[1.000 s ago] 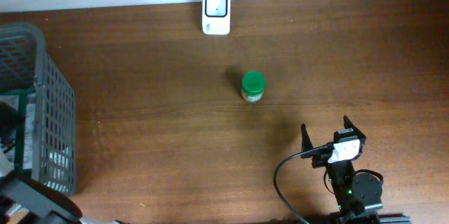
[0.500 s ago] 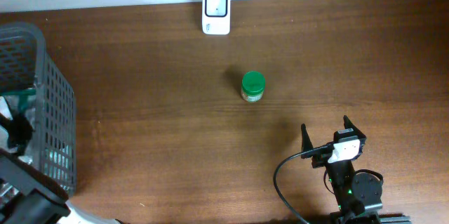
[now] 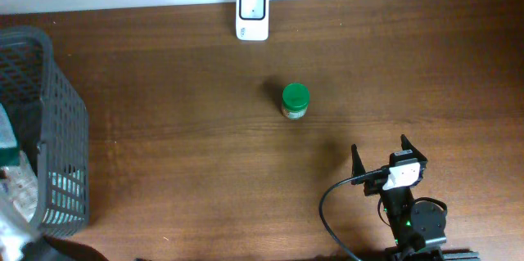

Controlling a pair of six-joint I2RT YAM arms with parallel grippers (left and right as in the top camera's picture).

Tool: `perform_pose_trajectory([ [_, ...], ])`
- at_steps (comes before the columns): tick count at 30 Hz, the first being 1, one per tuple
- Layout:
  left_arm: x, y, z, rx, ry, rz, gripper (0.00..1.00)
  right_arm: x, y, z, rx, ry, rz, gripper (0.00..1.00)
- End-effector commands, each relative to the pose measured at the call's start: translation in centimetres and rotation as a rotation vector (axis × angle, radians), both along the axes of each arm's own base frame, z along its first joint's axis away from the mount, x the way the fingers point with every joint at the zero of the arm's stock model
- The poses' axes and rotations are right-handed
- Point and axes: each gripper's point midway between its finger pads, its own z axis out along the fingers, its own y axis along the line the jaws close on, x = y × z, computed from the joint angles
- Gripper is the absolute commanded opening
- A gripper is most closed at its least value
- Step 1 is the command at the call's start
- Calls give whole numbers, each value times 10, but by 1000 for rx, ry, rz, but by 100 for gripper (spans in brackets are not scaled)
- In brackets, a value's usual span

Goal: Scan the item barcode
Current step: 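Place the green packet on the table left of the jar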

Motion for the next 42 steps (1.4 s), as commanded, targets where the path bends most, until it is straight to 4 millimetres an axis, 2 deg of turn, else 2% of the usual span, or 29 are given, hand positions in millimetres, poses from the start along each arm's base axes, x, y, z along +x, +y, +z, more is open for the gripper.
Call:
perform_pose_trajectory([
  [1, 1, -48, 91, -42, -292, -96, 0, 0, 3, -2, 8, 4, 12, 98],
  [2, -3, -65, 111, -68, -357, -131, 0, 0, 3, -2, 8, 4, 12, 98],
  [3, -6, -106, 142, -90, -440, -243, 0, 0, 3, -2, 8, 4, 12, 98],
  [4, -4, -124, 149, -98, -453, -292, 0, 0, 3, -2, 8, 4, 12, 98],
  [6, 10, -183, 148, -164, -439, -449, 0, 0, 3, -2, 8, 4, 12, 98],
  [7, 16, -204, 143, -190, -420, -501, 0, 0, 3, -2, 8, 4, 12, 98],
  [9, 29, -256, 125, -268, -351, -624, 0, 0, 3, -2, 8, 4, 12, 98],
  [11, 40, -302, 86, -343, -204, -690, 0, 0, 3, -2, 8, 4, 12, 98],
  [13, 53, -339, 36, -373, -27, -719, 0, 0, 3, -2, 8, 4, 12, 98],
  [14, 59, -364, 4, -390, 79, -750, 0, 0, 3, -2, 8, 4, 12, 98],
  [16, 66, -406, -46, -433, 228, -821, 0, 0, 3, -2, 9, 4, 12, 98],
  [18, 68, -439, -94, -487, 359, -833, 0, 0, 3, -2, 9, 4, 12, 98],
  [20, 70, -457, -126, -512, 434, -832, 0, 0, 3, -2, 8, 4, 12, 98],
  [22, 77, -467, -167, -524, 505, -737, 0, 0, 3, -2, 8, 4, 12, 98],
  [24, 77, -486, -197, -585, 555, -664, 0, 0, 3, -2, 9, 4, 12, 98],
  [26, 69, -506, -221, -592, 606, -669, 4, 0, 3, -2, 8, 4, 12, 98],
  [28, 62, -518, -229, -584, 633, -691, 12, 0, 3, -2, 8, 4, 12, 98],
  [29, 57, -528, -230, -574, 642, -712, 35, 0, 3, -2, 8, 4, 12, 98],
  [30, 56, -532, -230, -563, 639, -723, 68, 0, 3, -2, 8, 4, 12, 98],
  [31, 56, -539, -228, -558, 628, -743, 90, 0, 3, -2, 8, 4, 12, 98],
  [32, 55, -541, -229, -545, 627, -746, 99, 0, 3, -2, 8, 4, 12, 98],
  [35, 59, -544, -221, -510, 608, -803, 99, 0, 3, -2, 8, 4, 12, 98],
  [37, 70, -542, -191, -448, 537, -856, 99, 0, 3, -2, 8, 4, 12, 99],
  [40, 99, -491, -105, -149, 319, -724, 99, 0, 3, -2, 8, 4, 12, 99],
  [42, 100, -451, -41, -52, 170, -605, 99, 0, 3, -2, 8, 4, 12, 98],
])
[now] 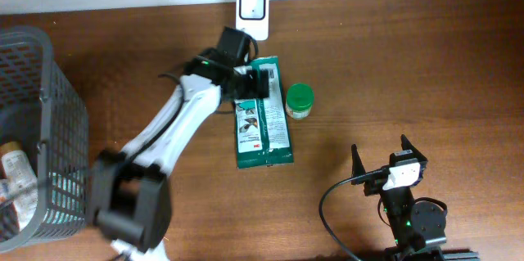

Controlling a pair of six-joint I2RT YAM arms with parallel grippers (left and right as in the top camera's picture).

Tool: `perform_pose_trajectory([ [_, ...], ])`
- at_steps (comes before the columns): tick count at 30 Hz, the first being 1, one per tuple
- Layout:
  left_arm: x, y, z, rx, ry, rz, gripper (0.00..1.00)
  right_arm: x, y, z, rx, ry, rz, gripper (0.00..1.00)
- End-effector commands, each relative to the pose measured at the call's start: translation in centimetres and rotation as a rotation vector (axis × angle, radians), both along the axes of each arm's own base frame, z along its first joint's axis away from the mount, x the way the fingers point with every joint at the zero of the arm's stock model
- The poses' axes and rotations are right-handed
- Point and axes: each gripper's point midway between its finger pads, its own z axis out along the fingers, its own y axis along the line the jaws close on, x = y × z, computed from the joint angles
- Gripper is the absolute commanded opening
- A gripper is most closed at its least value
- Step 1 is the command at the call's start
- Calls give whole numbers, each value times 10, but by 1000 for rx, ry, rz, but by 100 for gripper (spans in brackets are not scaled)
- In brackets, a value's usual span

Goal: Scan the item barcode
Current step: 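Place the green packet on the table left of the jar, then grasp the white tube in the basket with the left gripper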

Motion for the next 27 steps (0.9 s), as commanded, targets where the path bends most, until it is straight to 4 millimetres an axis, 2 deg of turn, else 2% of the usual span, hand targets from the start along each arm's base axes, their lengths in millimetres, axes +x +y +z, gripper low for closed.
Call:
perform_pose_trajectory([
  [1, 17, 75, 138, 142, -374, 193, 99, 0, 2, -2, 8, 3, 11, 98],
  [2, 9, 109, 171, 151, -434, 242, 99, 0, 2, -2, 8, 3, 11, 98],
  [4, -5, 170, 209, 161, -500, 367, 99, 0, 2, -2, 8, 3, 11, 98],
  [5, -17, 218, 225, 179, -525, 478, 99, 0, 2, -2, 8, 3, 11, 98],
  [6, -28, 254, 234, 206, -535, 559, 99, 0, 2, -2, 9, 3, 11, 98],
  [7, -47, 320, 242, 258, -544, 714, 99, 0, 2, -2, 8, 3, 11, 98],
  [10, -77, 405, 237, 315, -513, 931, 99, 0, 2, -2, 8, 3, 11, 98],
  [11, -88, 433, 228, 336, -480, 1000, 100, 0, 2, -2, 8, 3, 11, 98],
  [13, -103, 472, 202, 360, -392, 1090, 95, 0, 2, -2, 8, 3, 11, 98],
  [14, -110, 486, 182, 364, -322, 1122, 94, 0, 2, -2, 8, 3, 11, 98],
  [16, -118, 501, 137, 354, -176, 1144, 90, 0, 2, -2, 8, 3, 11, 98],
  [18, -121, 505, 86, 358, -33, 1137, 87, 0, 2, -2, 8, 3, 11, 98],
  [19, -127, 505, 67, 376, 26, 1136, 87, 0, 2, -2, 9, 3, 11, 98],
  [20, -132, 506, 55, 396, 67, 1136, 87, 0, 2, -2, 8, 3, 11, 98],
  [21, -137, 504, 33, 401, 124, 1121, 85, 0, 2, -2, 8, 3, 11, 98],
  [22, -142, 501, 15, 397, 172, 1112, 79, 0, 2, -2, 8, 3, 11, 98],
  [25, -162, 499, -25, 436, 288, 1112, 71, 0, 2, -2, 8, 3, 11, 98],
  [27, -177, 501, -52, 470, 351, 1120, 62, 0, 2, -2, 8, 3, 11, 98],
])
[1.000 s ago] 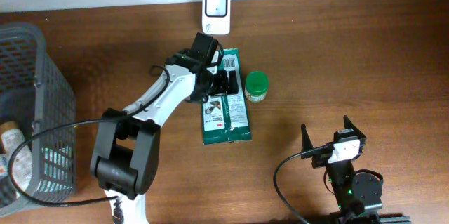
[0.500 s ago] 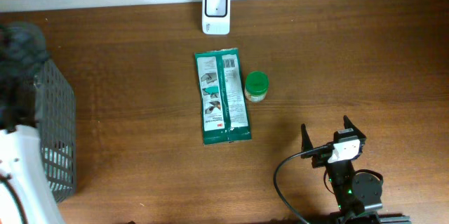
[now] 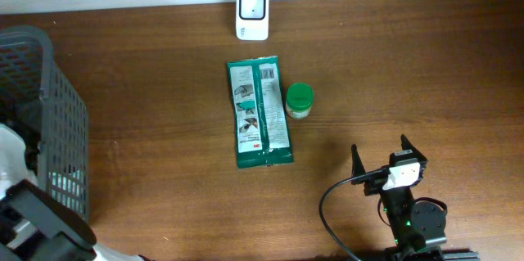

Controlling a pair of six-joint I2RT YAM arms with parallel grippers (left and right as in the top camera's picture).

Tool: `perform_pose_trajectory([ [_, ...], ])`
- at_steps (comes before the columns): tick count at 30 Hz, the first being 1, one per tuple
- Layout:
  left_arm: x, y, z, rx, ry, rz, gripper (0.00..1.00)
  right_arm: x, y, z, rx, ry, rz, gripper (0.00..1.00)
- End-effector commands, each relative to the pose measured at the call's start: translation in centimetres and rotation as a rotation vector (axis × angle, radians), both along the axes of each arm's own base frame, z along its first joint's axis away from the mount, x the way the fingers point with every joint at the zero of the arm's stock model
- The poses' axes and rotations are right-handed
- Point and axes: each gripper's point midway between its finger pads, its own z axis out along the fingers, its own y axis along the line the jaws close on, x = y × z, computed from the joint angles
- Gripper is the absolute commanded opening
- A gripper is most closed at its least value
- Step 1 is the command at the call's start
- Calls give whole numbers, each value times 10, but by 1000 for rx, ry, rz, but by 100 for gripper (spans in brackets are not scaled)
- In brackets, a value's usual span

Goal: Scan the item barcode
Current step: 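Grasp the white tube in the basket with the left gripper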

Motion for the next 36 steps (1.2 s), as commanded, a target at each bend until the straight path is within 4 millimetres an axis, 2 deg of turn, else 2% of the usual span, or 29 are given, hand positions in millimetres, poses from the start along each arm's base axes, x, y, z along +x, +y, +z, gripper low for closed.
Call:
perform_pose_trajectory([
  [1, -25, 6, -34, 12, 105, 37, 62, 0, 3, -2, 8, 4, 12, 98],
  [7, -30, 20, -53, 82, 161, 47, 65, 0, 3, -2, 8, 4, 12, 98],
  [9, -32, 20, -59, 74, 170, 50, 61, 0, 3, -2, 8, 4, 12, 98],
  [10, -32, 20, -61, 71, 173, 51, 57, 0, 3, -2, 8, 4, 12, 98],
  [13, -27, 16, -66, 41, 149, 41, 8, 0, 3, -2, 8, 4, 12, 98],
  [14, -27, 16, -66, 41, 146, 41, 0, 0, 3, -2, 8, 4, 12, 98],
  [16, -25, 18, -64, 46, 141, 41, 0, 0, 3, -2, 8, 4, 12, 99],
  [18, -20, 20, -52, 48, 131, 37, 0, 0, 3, -2, 8, 4, 12, 98],
  [21, 15, 15, -9, 50, 2, -14, 0, 0, 3, -2, 8, 4, 12, 98],
  [22, 40, 10, 30, 89, -86, -101, 0, 0, 3, -2, 8, 4, 12, 99],
  [23, 51, 6, 51, 116, -127, -138, 0, 0, 3, -2, 8, 4, 12, 98],
  [24, 62, 1, 84, 166, -192, -162, 0, 0, 3, -2, 8, 4, 12, 98],
  [26, 79, -17, 163, 292, -371, -211, 0, 0, 3, -2, 8, 4, 12, 98],
  [27, 80, -21, 180, 319, -411, -220, 0, 0, 3, -2, 8, 4, 12, 98],
  [28, 79, -35, 223, 387, -517, -241, 0, 0, 3, -2, 8, 4, 12, 98],
  [30, 68, -56, 279, 472, -657, -266, 0, 0, 3, -2, 8, 4, 12, 98],
  [31, 62, -67, 302, 503, -715, -280, 0, 0, 3, -2, 8, 4, 12, 98],
  [32, 59, -77, 316, 516, -759, -299, 0, 0, 3, -2, 8, 4, 12, 98],
  [33, 57, -91, 330, 517, -811, -334, 0, 0, 3, -2, 8, 4, 12, 99],
  [34, 55, -118, 349, 497, -893, -412, 0, 0, 3, -2, 8, 4, 12, 98],
  [35, 60, -147, 357, 443, -951, -510, 0, 0, 3, -2, 8, 4, 12, 98],
  [36, 70, -189, 347, 325, -968, -649, 0, 0, 3, -2, 8, 4, 12, 98],
])
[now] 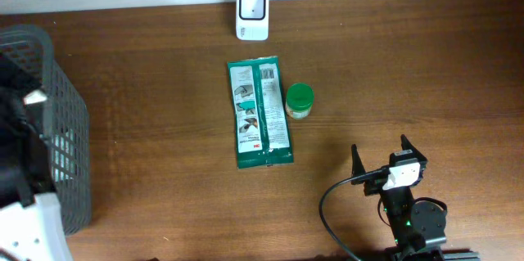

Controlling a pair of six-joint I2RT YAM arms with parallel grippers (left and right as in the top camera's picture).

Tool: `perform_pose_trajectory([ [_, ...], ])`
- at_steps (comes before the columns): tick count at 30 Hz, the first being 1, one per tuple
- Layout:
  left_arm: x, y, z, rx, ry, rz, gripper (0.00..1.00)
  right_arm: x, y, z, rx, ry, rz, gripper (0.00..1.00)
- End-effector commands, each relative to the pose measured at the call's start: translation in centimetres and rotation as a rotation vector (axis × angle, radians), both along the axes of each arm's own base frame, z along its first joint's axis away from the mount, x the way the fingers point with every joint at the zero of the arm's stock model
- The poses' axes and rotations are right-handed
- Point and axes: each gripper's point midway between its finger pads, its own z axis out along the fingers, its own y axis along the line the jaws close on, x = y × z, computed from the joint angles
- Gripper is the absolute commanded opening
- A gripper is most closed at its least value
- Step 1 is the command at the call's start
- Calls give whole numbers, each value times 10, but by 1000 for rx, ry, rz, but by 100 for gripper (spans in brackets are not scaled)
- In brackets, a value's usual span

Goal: Scan the item barcode
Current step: 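Grasp the white tube in the basket with the left gripper, then place the white tube on the table left of the packet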

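Observation:
A green flat packet (pixel 260 112) lies printed side up in the middle of the table, its long side pointing toward the white scanner (pixel 252 14) at the back edge. A small jar with a green lid (pixel 298 101) stands against the packet's right side. My left arm (pixel 20 155) reaches over the grey basket (pixel 70 130) at the far left; its fingers are hidden among the dark shapes there. My right gripper (pixel 381 153) rests open and empty near the front right, far from the packet.
The mesh basket takes up the left edge of the table, with the arm covering most of its inside. A black cable (pixel 336 204) loops beside the right arm's base at the front.
My left arm has shifted farther up over the basket. The packet, the jar, the scanner and the right arm are where they were.
First only the jar stood on the table, with my left arm down at the basket. Then the left gripper was near the scanner at the top end of the green packet, the jar nudged slightly right. After that the packet lay alone and the arm was back at the basket, where it remains.

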Motion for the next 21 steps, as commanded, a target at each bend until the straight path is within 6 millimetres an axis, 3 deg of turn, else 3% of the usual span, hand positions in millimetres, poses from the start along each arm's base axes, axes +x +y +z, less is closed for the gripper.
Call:
perform_pose_trajectory([
  [1, 15, -88, 3, -66, 3, -345, 0, 0, 3, -2, 8, 4, 12, 98],
  [2, 19, -105, -11, -95, 55, -397, 0, 0, 3, -2, 8, 4, 12, 98],
  [4, 28, -151, -77, -278, 258, -454, 0, 0, 3, -2, 9, 3, 12, 98],
  [7, 45, -194, -142, -328, 478, -528, 0, 0, 3, -2, 9, 4, 12, 98],
  [9, 55, -229, -198, -415, 631, -515, 0, 0, 3, -2, 8, 4, 12, 98],
  [14, 64, -265, -315, -392, 949, -494, 0, 0, 3, -2, 8, 4, 12, 98],
  [17, 66, -280, -368, -349, 1063, -528, 0, 0, 3, -2, 9, 4, 12, 98],
  [19, 69, -292, -376, -330, 1064, -559, 2, 0, 3, -2, 9, 3, 12, 98],
  [21, 76, -299, -369, -324, 1036, -577, 23, 0, 3, -2, 8, 4, 12, 98],
])
